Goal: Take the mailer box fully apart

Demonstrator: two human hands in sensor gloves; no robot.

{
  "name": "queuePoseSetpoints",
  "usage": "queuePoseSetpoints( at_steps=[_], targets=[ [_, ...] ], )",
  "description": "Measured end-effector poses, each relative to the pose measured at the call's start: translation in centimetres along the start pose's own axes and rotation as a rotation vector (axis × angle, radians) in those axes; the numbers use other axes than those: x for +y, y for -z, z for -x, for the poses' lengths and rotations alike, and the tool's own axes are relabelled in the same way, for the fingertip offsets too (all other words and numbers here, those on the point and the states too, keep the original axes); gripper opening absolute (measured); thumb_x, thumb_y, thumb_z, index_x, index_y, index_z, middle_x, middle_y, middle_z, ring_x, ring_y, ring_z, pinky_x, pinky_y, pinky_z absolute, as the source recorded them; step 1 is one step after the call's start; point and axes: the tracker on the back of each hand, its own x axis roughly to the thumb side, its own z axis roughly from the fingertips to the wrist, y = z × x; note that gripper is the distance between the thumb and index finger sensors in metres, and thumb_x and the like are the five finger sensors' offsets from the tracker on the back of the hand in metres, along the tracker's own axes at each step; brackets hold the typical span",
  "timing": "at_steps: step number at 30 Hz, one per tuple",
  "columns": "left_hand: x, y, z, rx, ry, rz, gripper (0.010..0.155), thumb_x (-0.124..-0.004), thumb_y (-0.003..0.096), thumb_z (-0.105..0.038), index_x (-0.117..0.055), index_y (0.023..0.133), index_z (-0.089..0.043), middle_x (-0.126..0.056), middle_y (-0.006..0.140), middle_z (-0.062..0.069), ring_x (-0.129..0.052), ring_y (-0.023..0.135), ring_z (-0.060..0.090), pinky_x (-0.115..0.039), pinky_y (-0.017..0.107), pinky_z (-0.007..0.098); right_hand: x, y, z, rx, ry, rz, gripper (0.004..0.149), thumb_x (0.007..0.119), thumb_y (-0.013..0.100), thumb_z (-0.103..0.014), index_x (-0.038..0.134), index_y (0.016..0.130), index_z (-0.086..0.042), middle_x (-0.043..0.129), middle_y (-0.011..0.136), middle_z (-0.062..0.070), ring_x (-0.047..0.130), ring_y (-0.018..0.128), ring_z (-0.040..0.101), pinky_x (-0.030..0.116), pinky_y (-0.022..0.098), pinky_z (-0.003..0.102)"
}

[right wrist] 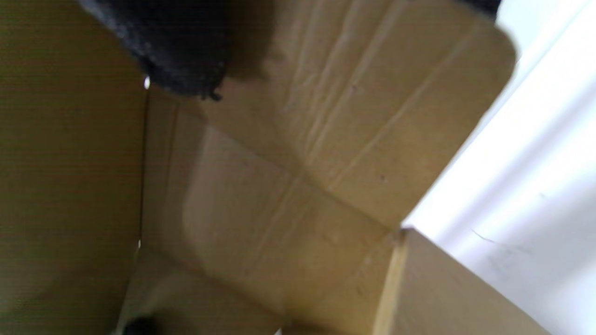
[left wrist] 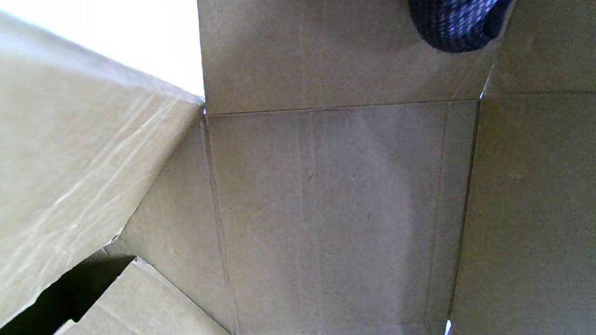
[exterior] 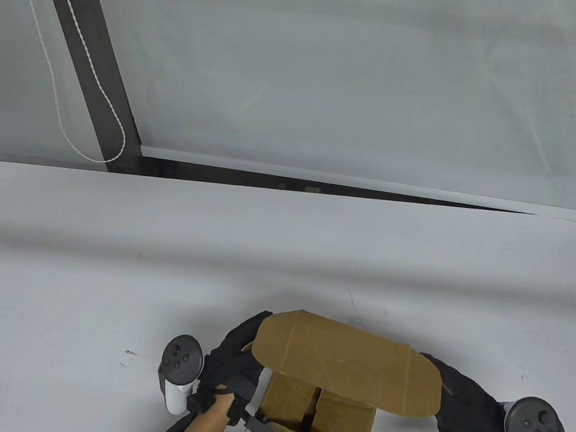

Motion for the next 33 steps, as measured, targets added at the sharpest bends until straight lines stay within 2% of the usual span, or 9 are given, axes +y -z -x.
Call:
queuePoseSetpoints(
  at_steps=[8,12,15,19,22,25,28,30,33],
  targets=[
    [0.6,0.1,-0.2,-0.006,-0.059,0.029,0.063,-0.079,0.0539,-0.059,-0.073,0.1,-0.017,-0.052,0.118,0.014,-0.029,0.109,0.047,-0.018,0.071,0.073,-0.7,0.1,0.3,-0.031,0.02,0.054,0.045,0.088,0.051,-0.045,0.09,0.085,-0.016,0.1,0.073,0.016,0.099,0.055,0.034,0.065,0.064,0.059],
    [1.0,-0.1,0.5,-0.011,-0.136,-0.061,0.06,-0.07,0.059,-0.055,-0.067,0.103,-0.014,-0.05,0.116,0.02,-0.031,0.106,0.049,-0.019,0.068,0.074,-1.4,0.3,1.4,0.002,0.125,0.065,0.045,0.086,0.052,-0.044,0.088,0.085,-0.014,0.097,0.068,0.018,0.095,0.05,0.033,0.064,0.064,0.059],
    [0.8,0.0,1.3,0.022,-0.139,-0.089,0.064,-0.071,0.0584,-0.053,-0.062,0.105,-0.01,-0.049,0.114,0.024,-0.032,0.103,0.052,-0.018,0.065,0.075,-2.2,0.6,2.8,0.032,0.206,0.068,0.045,0.084,0.053,-0.043,0.088,0.084,-0.011,0.098,0.06,0.017,0.094,0.042,0.031,0.067,0.062,0.058],
    [-0.7,0.2,2.0,0.072,-0.131,0.059,0.076,-0.071,0.0574,-0.055,-0.048,0.111,-0.008,-0.036,0.116,0.028,-0.023,0.102,0.054,-0.011,0.063,0.075,-2.4,0.6,4.1,0.072,0.256,0.099,0.045,0.083,0.054,-0.043,0.087,0.084,-0.009,0.097,0.058,0.018,0.093,0.039,0.031,0.067,0.061,0.058],
    [-1.7,0.2,2.1,0.112,-0.063,0.132,0.08,-0.072,0.0563,-0.056,-0.046,0.112,-0.005,-0.034,0.116,0.03,-0.019,0.102,0.055,-0.009,0.063,0.075,-2.3,0.5,4.3,0.094,0.262,0.112,0.051,0.081,0.055,-0.044,0.081,0.091,-0.008,0.095,0.058,0.018,0.092,0.039,0.03,0.066,0.061,0.058],
    [-3.2,0.1,2.5,0.165,0.023,0.265,0.083,-0.073,0.0553,-0.056,-0.041,0.113,-0.005,-0.03,0.116,0.031,-0.017,0.101,0.055,-0.006,0.062,0.075,-1.9,0.4,4.9,0.164,0.31,0.127,0.065,0.079,0.056,-0.047,0.067,0.101,-0.002,0.094,0.056,0.016,0.089,0.033,0.027,0.068,0.058,0.057],
    [-4.7,0.2,2.5,0.19,0.081,0.391,0.091,-0.079,0.0531,-0.053,-0.031,0.114,-0.005,-0.026,0.117,0.029,-0.016,0.102,0.055,-0.005,0.062,0.075,-1.1,0.4,6.1,0.287,0.38,0.04,0.074,0.073,0.058,-0.05,0.052,0.106,0.002,0.091,0.058,0.016,0.087,0.033,0.026,0.067,0.057,0.057],
    [-5.6,0.2,2.3,0.175,0.167,0.417,0.092,-0.083,0.0522,-0.048,-0.028,0.114,-0.008,-0.025,0.116,0.029,-0.019,0.102,0.056,-0.007,0.062,0.076,-0.5,0.2,7.4,0.401,0.415,0.015,0.081,0.069,0.059,-0.052,0.038,0.108,0.005,0.088,0.06,0.017,0.086,0.034,0.027,0.065,0.056,0.058],
    [-5.8,0.3,2.3,0.192,0.225,0.409,0.088,-0.084,0.0523,-0.04,-0.029,0.114,-0.011,-0.023,0.116,0.028,-0.022,0.102,0.056,-0.007,0.064,0.076,-0.2,0.0,8.6,0.462,0.423,-0.002,0.089,0.064,0.061,-0.055,0.019,0.108,0.006,0.081,0.073,0.023,0.085,0.044,0.032,0.06,0.06,0.061]
  ],
)
